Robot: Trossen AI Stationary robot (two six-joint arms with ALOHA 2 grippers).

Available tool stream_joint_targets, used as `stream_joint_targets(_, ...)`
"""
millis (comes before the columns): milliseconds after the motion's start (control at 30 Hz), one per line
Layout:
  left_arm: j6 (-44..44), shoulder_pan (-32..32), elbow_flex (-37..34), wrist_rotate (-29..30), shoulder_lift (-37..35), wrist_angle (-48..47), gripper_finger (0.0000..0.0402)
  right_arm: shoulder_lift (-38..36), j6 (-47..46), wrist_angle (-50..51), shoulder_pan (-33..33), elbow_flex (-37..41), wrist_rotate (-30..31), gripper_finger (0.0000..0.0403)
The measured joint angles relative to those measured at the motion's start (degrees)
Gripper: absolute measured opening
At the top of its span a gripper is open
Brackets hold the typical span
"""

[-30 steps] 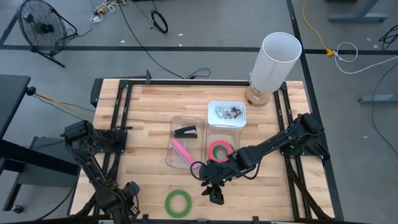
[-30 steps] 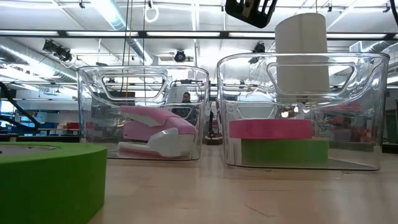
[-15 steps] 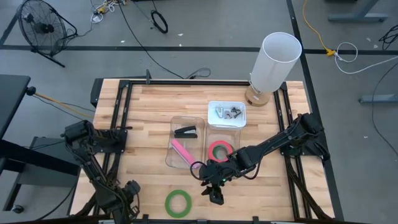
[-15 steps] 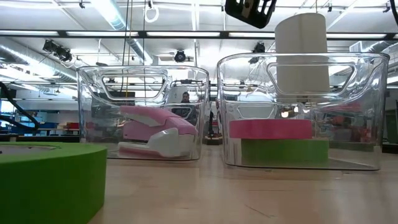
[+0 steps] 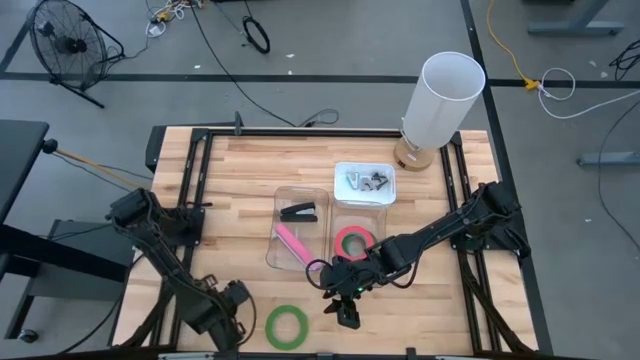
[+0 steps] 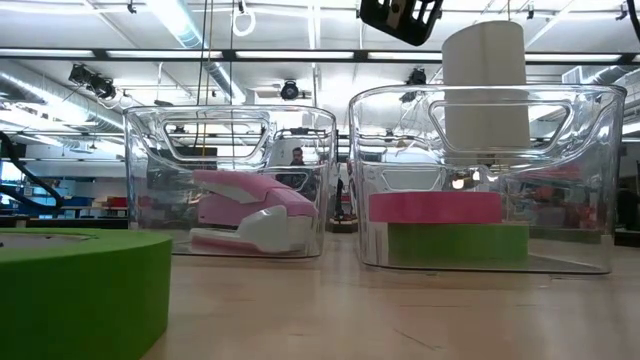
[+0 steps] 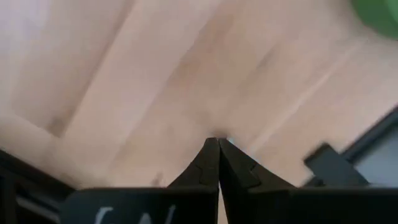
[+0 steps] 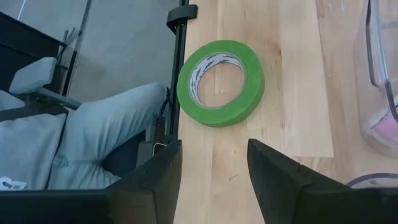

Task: Pick and place Stapler, Stapler remover, tape
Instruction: Put the blue staple remover into the white bin

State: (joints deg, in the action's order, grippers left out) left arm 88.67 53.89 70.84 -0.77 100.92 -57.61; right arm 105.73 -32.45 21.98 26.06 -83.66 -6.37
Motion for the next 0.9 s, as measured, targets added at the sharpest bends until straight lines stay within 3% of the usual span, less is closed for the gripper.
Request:
stream_joint_targets(267, 8.1, 3.7, -0.1, -7.9, 0.4, 0.7, 0.0039, 0.0, 0.0, 0.0, 0.0, 0.0, 0.1, 0.0180)
stream_joint_targets(667, 12.1, 6.4, -0.1, -3.2, 0.4, -0.2, 0.0140, 0.0, 0.1, 0.0, 0.0, 0.0, 1.5, 0.0180)
stream_joint_targets(900, 14.6, 7.9, -0.1, -1.3, 0.4, -0.1, 0.0174, 0.0, 0.0, 0.0, 0.0, 0.0, 1.5, 0.0180)
